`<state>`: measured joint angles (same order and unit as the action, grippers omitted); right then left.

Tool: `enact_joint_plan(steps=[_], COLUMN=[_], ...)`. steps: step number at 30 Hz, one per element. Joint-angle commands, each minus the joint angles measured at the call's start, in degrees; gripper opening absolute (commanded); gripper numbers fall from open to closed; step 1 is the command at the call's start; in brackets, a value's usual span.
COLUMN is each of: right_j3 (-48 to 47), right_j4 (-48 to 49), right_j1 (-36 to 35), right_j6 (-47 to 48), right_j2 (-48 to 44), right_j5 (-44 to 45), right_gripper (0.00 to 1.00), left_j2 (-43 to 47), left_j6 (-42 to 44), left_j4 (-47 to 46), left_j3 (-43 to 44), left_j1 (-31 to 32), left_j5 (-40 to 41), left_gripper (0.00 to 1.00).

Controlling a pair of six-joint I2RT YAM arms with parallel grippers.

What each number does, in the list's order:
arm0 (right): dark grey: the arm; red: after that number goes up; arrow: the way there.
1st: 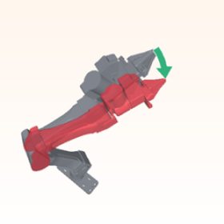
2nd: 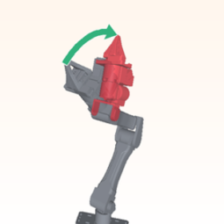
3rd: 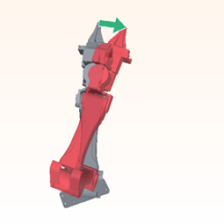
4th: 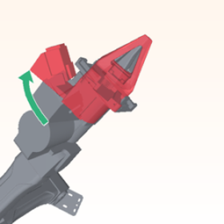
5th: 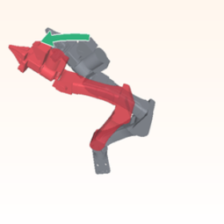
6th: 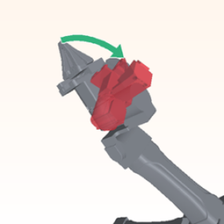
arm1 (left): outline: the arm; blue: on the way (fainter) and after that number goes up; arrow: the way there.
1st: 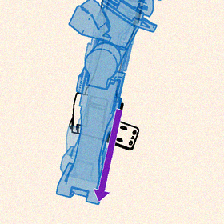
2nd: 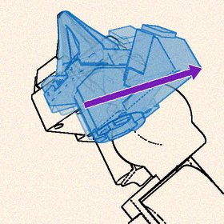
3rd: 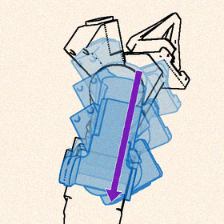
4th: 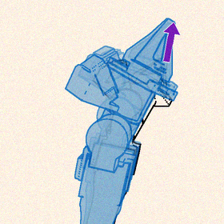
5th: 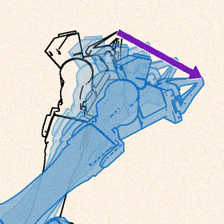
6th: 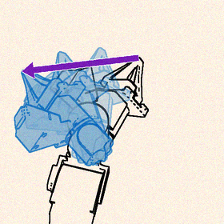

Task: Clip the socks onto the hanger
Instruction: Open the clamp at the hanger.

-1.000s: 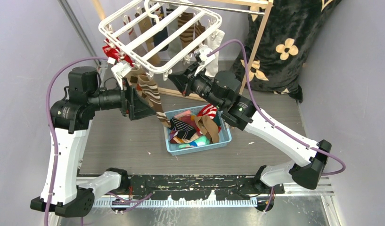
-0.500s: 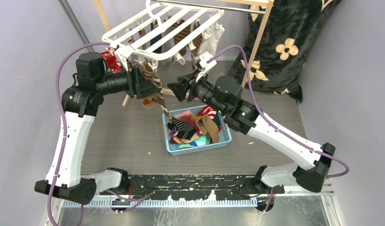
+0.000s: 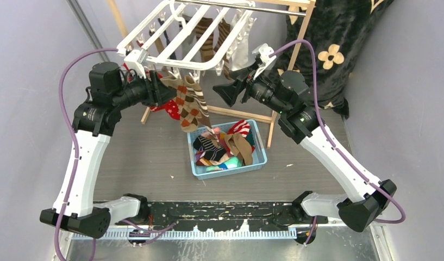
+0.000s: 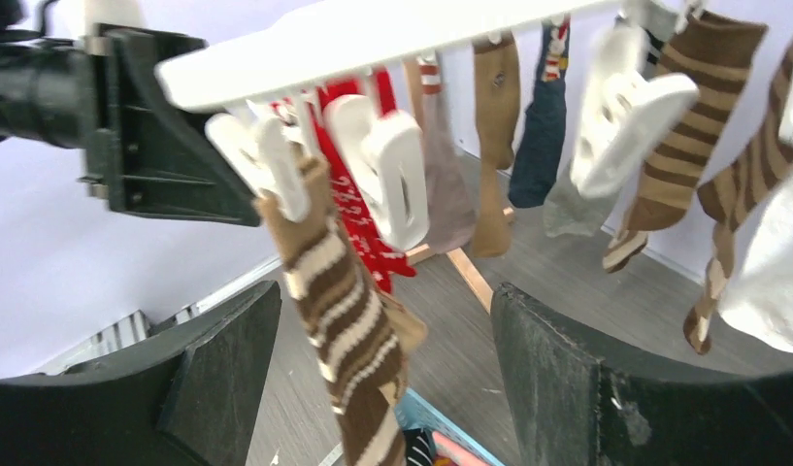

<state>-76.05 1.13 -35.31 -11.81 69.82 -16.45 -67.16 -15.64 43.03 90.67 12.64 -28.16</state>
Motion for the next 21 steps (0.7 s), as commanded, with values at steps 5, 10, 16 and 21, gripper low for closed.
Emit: enact_joint_plan(steps=[5,10,16,21], right_j3=[-4.9,-5.1,-5.0,-4.4], right_j4=[4.9,5.1,5.8,8.3], right_j1=[2.0,5.2,11.5,15.3], right_j6=[4.7,4.4,2.1,-0.2], right_j2=[1.3,2.8,3.9,4.7], right_j5=[-8.2,-11.4,-18.7,-21.9], right_gripper=[0.78,0.76,0.75,0.73], left_j2=[0.2,0.1,-0.8,-1.4], left_j6=[2.0,2.2,2.4,3.1], left_j4=[-4.0,-4.0,-3.8,-3.8], left_j3=[-0.1,-0.1,-0.2,-0.2], left_j1=[0.2,0.2,0.2,0.2], left_j5=[5.9,7.7,11.0,13.9], left_gripper=[0.46,0.46,0.45,0.45])
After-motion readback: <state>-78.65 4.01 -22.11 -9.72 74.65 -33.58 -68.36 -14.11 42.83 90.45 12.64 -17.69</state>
